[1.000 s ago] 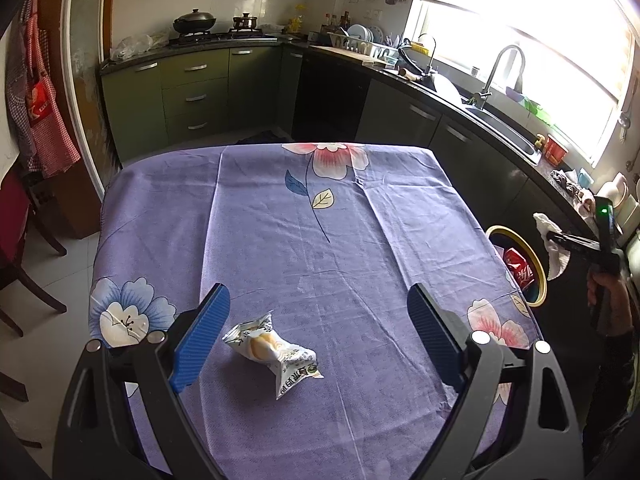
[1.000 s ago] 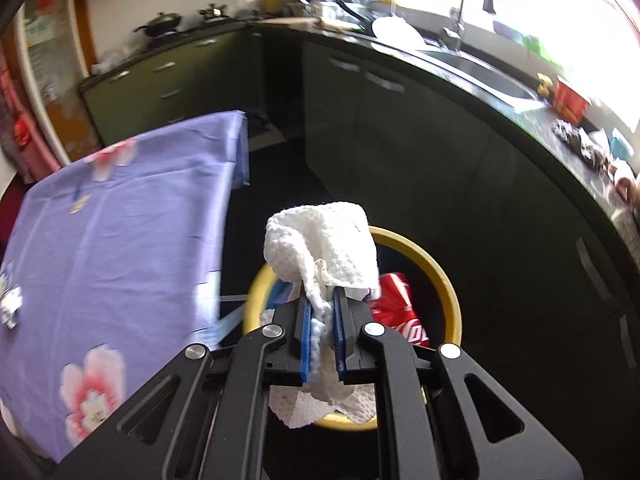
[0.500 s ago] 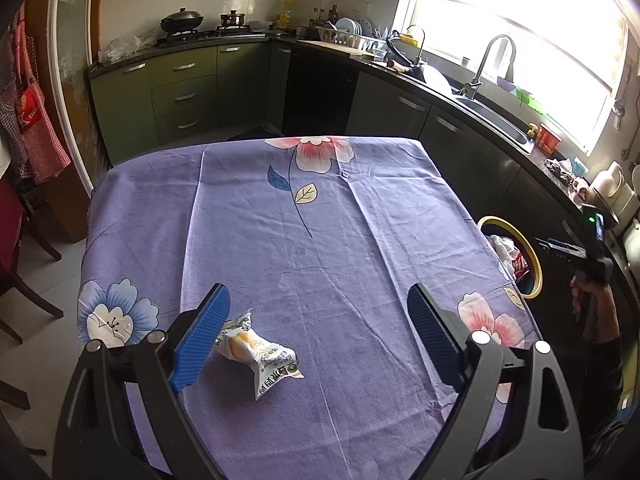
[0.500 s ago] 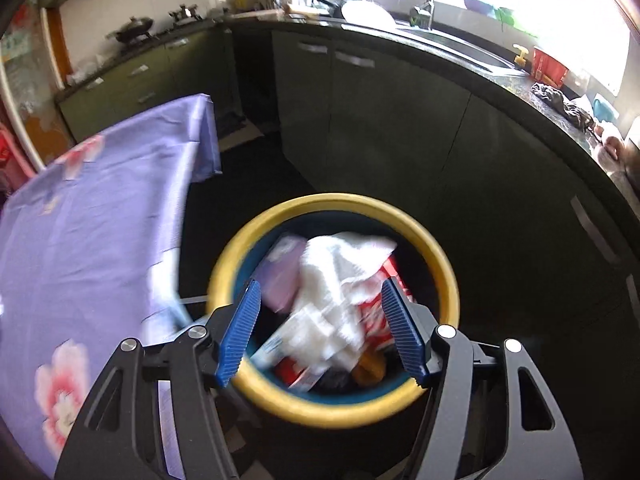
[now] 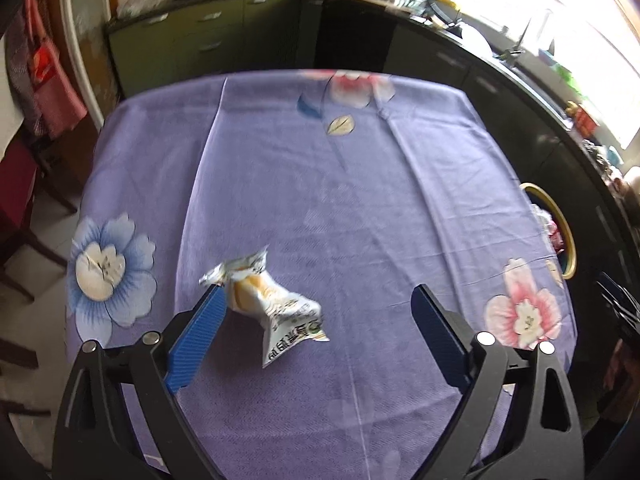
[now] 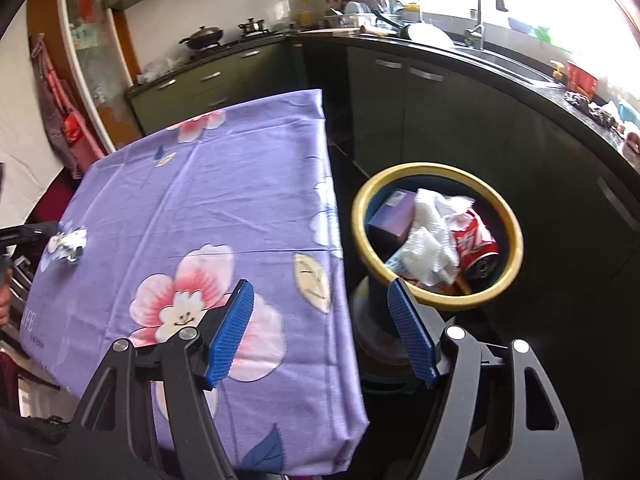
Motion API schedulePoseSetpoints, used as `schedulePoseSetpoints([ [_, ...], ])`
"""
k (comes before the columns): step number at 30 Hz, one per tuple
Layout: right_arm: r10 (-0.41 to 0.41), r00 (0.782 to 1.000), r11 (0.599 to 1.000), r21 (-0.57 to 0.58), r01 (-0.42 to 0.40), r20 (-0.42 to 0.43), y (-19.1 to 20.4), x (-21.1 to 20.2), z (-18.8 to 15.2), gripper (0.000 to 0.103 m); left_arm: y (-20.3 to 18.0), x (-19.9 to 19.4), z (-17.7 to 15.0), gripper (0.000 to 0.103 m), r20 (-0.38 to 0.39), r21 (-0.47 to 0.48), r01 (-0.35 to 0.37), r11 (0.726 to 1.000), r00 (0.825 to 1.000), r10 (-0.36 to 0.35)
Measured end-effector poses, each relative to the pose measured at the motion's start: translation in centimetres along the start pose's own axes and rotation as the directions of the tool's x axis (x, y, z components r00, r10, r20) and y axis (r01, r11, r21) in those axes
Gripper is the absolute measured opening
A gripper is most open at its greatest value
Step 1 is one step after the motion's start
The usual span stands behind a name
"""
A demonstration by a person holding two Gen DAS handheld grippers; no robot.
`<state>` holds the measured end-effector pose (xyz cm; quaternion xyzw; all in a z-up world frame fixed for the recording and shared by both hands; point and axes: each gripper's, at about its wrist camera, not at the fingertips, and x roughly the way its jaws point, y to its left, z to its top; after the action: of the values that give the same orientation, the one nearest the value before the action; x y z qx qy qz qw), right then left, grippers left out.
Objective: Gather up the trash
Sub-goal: 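Reach the left tool to the snack wrapper and grasp it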
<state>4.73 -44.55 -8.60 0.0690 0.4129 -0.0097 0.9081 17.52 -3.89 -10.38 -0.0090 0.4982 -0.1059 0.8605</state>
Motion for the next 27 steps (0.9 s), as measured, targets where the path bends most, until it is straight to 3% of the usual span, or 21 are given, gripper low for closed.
schedulePoseSetpoints([
  [6,0.041,0.999,0.999,-0.02,-0.041,-0.013,0.7,1.4,0.0,0.069,2.0,3.5,0.2,0.089,-0.07,-0.089,-0.068,0.994,0.996,0.062],
  [16,0.097,0.995,0.994,-0.045,-0.099,-0.034,1.7,3.2,0.0,0.069,2.6,5.3,1.0,0.086,-0.103,-0.106,-0.129,0.986,0.988,0.118],
  [25,0.102,0.994,0.994,-0.039,-0.104,-0.034,1.5,3.2,0.2,0.069,2.4,5.8,0.7,0.059,-0.118,-0.081,-0.124,0.989,0.986,0.114],
  [27,0.103,0.994,0.994,-0.043,-0.104,-0.034,1.6,3.1,0.2,0.069,2.3,5.7,0.8,0.049,-0.115,-0.073,-0.127,0.989,0.986,0.118],
])
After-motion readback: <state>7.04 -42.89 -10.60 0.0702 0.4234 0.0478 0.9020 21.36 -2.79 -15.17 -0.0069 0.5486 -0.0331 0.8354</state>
